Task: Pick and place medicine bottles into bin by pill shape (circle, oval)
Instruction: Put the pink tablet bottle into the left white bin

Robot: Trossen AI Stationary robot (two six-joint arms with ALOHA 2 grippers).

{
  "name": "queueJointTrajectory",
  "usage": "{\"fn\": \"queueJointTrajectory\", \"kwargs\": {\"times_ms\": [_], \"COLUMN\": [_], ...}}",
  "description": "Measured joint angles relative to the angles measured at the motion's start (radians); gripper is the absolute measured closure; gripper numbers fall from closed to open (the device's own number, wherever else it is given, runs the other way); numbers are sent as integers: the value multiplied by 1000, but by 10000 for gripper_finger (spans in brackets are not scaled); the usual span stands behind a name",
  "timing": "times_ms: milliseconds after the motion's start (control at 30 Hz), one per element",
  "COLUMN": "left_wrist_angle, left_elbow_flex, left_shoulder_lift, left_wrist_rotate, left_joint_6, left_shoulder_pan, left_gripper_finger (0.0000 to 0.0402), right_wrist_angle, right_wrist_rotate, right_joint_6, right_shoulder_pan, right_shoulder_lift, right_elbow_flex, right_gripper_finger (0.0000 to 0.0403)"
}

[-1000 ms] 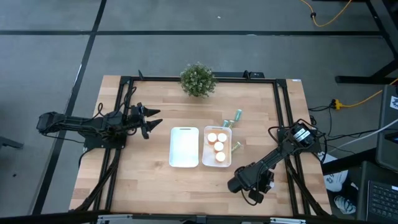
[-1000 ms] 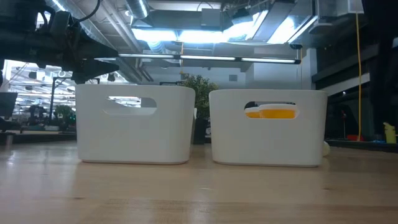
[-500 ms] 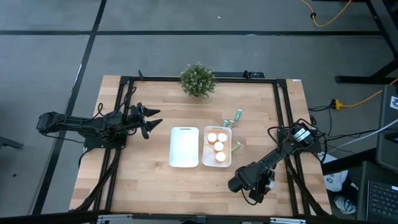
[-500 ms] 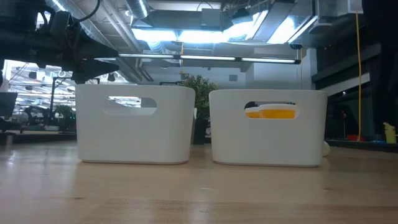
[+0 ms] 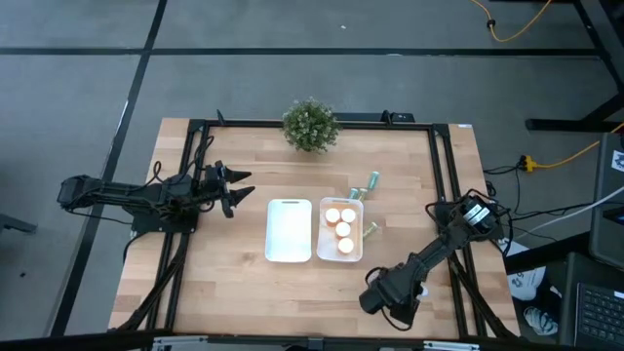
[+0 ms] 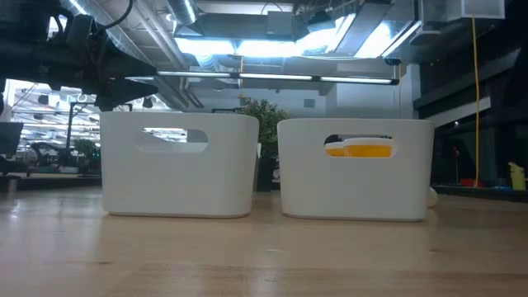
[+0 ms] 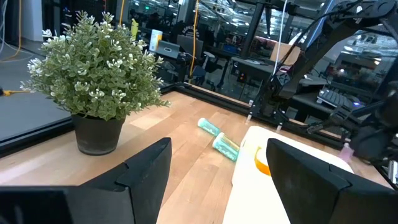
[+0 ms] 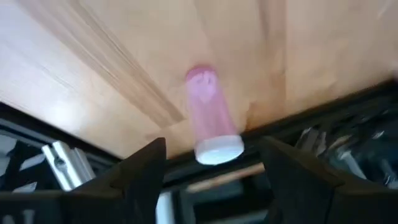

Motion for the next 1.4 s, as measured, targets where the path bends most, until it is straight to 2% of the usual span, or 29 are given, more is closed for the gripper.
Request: {"fn": "queueJointTrajectory", "kwargs": {"times_ms": [167, 367, 500, 667, 867, 1000, 1267, 1400], "left_wrist_angle": [0, 0, 0, 0, 0, 0, 0, 0], "left_elbow_flex": [0, 0, 0, 0, 0, 0, 0, 0], "left_shoulder_lift": [0, 0, 0, 0, 0, 0, 0, 0], "left_wrist_rotate": [0, 0, 0, 0, 0, 0, 0, 0], "left_joint_6": [0, 0, 0, 0, 0, 0, 0, 0], "left_shoulder_pan": [0, 0, 0, 0, 0, 0, 0, 0], "left_gripper_finger": [147, 147, 147, 147, 147, 147, 147, 147], "right_wrist_angle": [-26, -27, 16, 140, 154, 219, 378, 380], "right_wrist_rotate": [219, 420, 414, 383, 399, 419, 423, 424], "right_joint_6": [38, 354, 530, 662, 815, 837, 755, 729], "right_shoulder_pan": [85, 228, 313, 387, 455, 462, 427, 404], "right_shoulder_lift": [-74, -224, -267, -268, -268, -269, -268, -268], "right_elbow_flex": [68, 47, -18, -84, -119, -154, -269, -275], "right_gripper_finger": [124, 123, 123, 123, 123, 123, 123, 123]}}
